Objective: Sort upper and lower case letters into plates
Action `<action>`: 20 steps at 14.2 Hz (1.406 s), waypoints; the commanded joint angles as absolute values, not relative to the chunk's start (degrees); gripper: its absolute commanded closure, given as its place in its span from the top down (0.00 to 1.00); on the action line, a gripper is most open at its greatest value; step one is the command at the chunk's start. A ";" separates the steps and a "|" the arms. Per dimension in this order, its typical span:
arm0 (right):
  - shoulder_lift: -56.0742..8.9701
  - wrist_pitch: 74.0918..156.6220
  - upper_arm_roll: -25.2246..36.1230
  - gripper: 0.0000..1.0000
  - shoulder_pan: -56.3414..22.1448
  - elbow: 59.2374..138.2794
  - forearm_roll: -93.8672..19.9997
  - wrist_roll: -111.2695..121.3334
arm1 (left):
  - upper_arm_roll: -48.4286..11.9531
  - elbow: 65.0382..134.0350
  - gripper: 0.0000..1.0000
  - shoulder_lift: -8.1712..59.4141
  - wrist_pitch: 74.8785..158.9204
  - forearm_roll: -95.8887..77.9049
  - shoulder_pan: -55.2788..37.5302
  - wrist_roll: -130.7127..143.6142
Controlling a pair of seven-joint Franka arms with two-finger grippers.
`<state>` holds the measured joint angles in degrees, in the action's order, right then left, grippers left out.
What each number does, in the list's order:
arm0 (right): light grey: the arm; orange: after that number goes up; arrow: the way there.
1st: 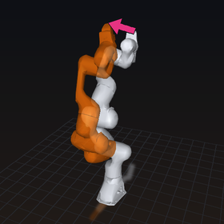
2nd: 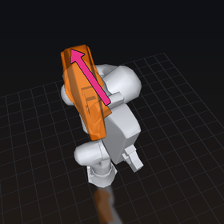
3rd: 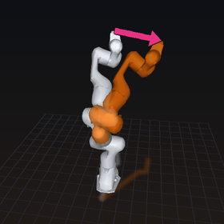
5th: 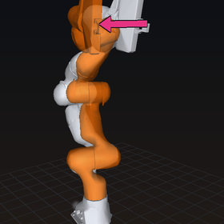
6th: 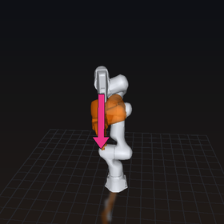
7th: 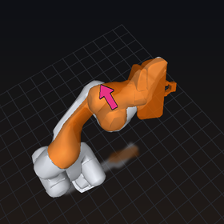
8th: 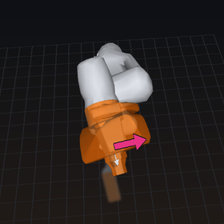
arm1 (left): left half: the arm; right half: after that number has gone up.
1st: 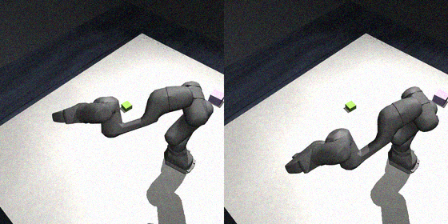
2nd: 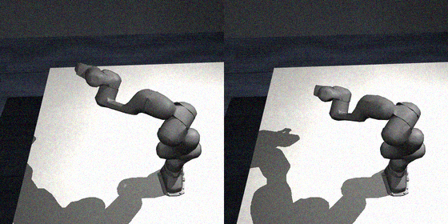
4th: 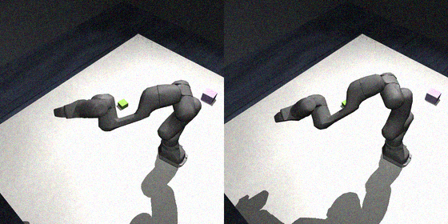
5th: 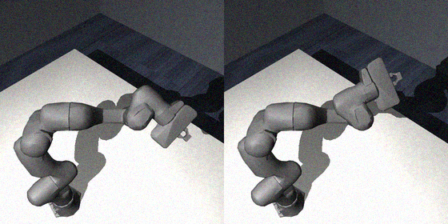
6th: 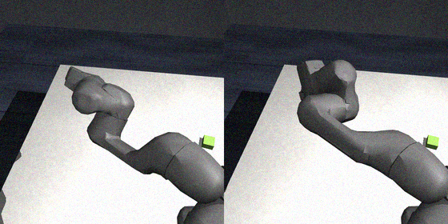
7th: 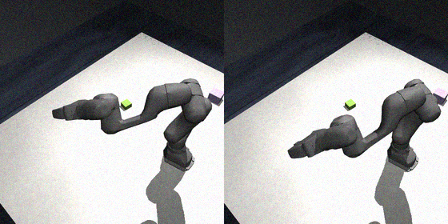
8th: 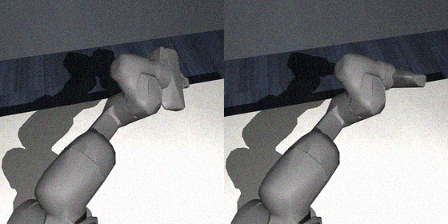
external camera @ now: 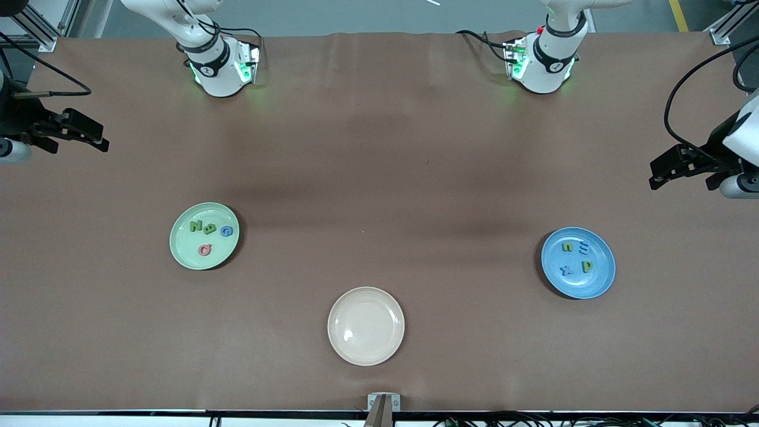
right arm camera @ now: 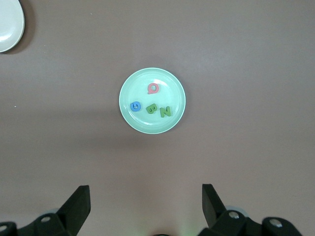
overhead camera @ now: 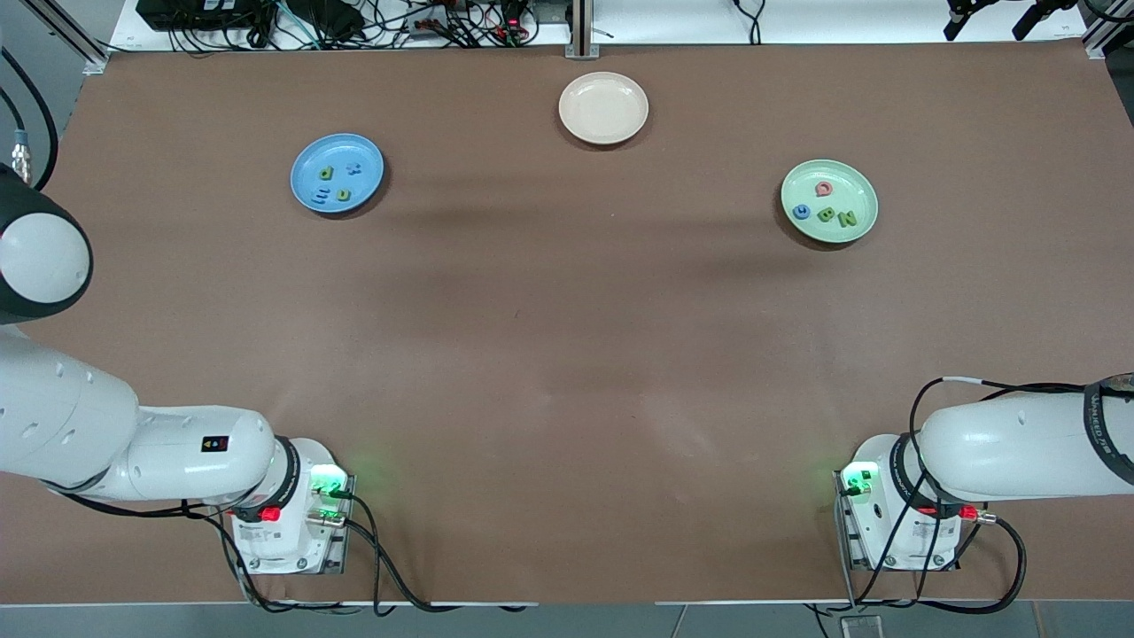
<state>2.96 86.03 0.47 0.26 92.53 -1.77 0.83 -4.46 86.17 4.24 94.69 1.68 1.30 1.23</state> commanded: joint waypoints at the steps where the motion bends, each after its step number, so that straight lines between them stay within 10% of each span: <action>1: 5.01 86.84 0.44 1.00 0.44 94.75 -1.32 1.67 | -4.04 87.01 1.00 2.11 94.66 1.67 0.88 1.93; 20: 5.01 86.92 0.61 1.00 0.61 94.83 -1.05 1.41 | -3.78 84.99 1.00 0.53 93.61 -0.63 1.50 1.41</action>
<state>2.96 86.04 0.58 0.28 92.60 -1.58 0.84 -3.84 85.35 0.69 94.54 -2.49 1.58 1.23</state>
